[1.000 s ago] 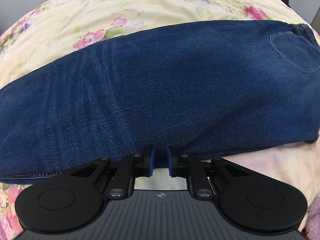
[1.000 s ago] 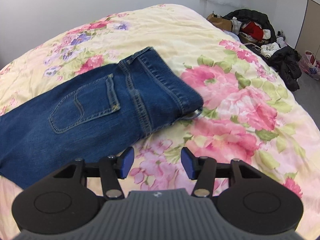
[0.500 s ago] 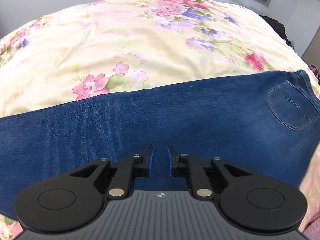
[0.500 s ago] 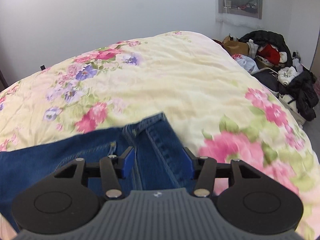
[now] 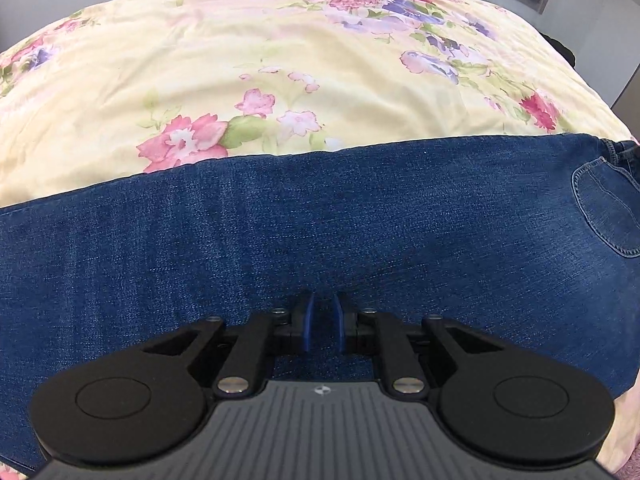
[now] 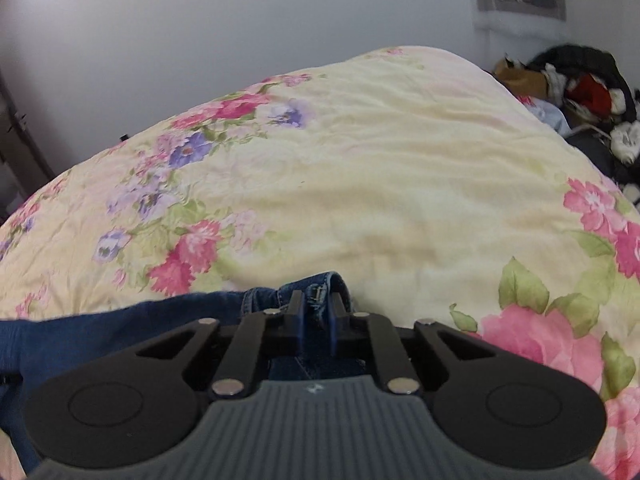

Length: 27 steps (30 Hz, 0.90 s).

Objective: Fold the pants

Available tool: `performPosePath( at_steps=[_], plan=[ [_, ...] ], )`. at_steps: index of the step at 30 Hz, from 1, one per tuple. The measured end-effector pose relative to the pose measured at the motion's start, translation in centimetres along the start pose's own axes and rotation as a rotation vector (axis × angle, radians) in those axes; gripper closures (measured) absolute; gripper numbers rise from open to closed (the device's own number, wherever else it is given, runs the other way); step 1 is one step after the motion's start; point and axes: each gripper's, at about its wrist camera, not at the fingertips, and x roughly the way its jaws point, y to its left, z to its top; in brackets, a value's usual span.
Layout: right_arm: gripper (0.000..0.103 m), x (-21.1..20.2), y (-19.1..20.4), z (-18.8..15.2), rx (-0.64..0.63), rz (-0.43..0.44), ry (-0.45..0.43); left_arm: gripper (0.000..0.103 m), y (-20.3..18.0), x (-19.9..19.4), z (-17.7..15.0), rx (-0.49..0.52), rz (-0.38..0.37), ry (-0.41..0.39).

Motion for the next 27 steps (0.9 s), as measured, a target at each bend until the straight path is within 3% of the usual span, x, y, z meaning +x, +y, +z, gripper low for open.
performPosePath(
  at_steps=[5,9,13,18,22,27],
  plan=[
    [0.099,-3.5,4.5,-3.9,-0.246,0.003,0.002,0.086,-0.6,0.1,0.1,0.001,0.031,-0.002],
    [0.099,-4.9,7.5,-6.7,-0.371,0.004,-0.001,0.087,-1.3,0.1,0.1,0.021,0.061,0.004],
    [0.1,-6.0,7.6,-6.0,-0.349,-0.042,-0.086,0.087,-1.3,0.1,0.2,0.007,0.063,0.009],
    [0.1,-6.5,7.6,-1.7,-0.363,-0.147,-0.229,0.087,-1.5,0.3,0.2,0.015,0.074,0.01],
    [0.1,-2.6,6.0,1.3,-0.304,-0.218,-0.199,0.087,-1.3,0.4,0.1,0.007,0.064,0.005],
    [0.101,2.7,3.8,0.6,-0.26,-0.297,-0.115,0.087,-0.9,0.4,0.0,-0.002,0.044,0.0]
  ],
)
